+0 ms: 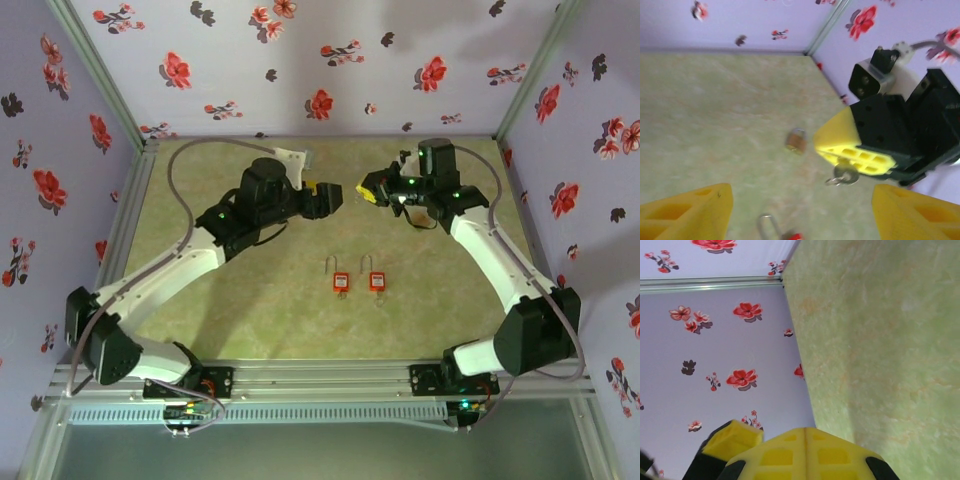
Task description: Unlock with the key
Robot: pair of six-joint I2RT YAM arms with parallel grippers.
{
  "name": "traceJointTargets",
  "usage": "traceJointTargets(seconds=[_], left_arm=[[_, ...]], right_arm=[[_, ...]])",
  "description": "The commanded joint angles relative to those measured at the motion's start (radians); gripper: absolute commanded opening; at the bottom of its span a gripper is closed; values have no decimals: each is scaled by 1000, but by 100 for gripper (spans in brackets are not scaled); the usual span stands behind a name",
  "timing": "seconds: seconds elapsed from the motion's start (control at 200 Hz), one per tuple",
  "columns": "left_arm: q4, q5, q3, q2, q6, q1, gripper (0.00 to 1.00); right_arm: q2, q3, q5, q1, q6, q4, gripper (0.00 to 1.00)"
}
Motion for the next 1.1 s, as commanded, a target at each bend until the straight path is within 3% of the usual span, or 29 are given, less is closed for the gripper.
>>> traceJointTargets(seconds=[0.0,0.1,0.23,0.485,0.735,1.095], left_arm=[[-109,-123,-6,-51,419,-22,73],[-50,-133,-55,-79,662,-24,72],[-24,-145,-67,-73,842,-24,75],[-48,-112,10,22,1052,-84,66],[2,-94,80,132,1053,-162,57],[17,-108,108,181,1023,-157,46]], right_arm=[[16,39,14,8,-36,-99,0],[18,53,18,8,-47,-130,0],[22,64,18,8,-53,-157,0],[38,75,18,8,-50,-193,0],[45,70,20,10,-36,-192,0],[39,60,10,10,-25,-174,0]])
